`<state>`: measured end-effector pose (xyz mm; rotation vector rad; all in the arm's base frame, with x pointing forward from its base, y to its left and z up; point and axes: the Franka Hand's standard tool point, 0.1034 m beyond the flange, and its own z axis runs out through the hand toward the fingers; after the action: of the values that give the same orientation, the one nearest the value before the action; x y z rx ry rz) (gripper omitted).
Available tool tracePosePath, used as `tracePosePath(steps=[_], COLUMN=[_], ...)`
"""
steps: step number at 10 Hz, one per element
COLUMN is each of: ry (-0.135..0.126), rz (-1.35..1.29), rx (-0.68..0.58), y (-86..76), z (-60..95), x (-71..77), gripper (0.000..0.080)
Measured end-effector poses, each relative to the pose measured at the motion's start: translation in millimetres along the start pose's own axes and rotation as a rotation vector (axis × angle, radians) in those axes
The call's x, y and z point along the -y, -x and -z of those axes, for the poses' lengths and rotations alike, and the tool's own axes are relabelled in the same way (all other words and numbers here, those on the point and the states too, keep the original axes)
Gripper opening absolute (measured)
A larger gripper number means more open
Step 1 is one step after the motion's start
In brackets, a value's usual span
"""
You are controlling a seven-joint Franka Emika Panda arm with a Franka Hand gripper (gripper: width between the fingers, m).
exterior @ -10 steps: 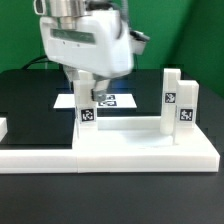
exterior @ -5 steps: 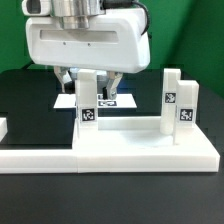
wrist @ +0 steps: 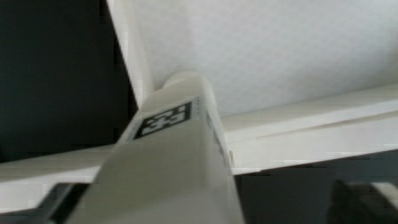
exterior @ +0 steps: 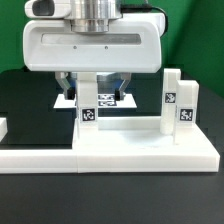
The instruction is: Assemble desk
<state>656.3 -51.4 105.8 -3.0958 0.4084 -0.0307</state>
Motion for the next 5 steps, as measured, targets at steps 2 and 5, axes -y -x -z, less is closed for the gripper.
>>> tracePosePath(steps=[2,5], ry=[0.008,0.007], rz=[-0.176,-0.395], rx=[-0.004,-0.005], y=[-1.9,-2.6], z=[1.0,0.3], x=[-8.9,-13.0], gripper=[0.0324,0.0294])
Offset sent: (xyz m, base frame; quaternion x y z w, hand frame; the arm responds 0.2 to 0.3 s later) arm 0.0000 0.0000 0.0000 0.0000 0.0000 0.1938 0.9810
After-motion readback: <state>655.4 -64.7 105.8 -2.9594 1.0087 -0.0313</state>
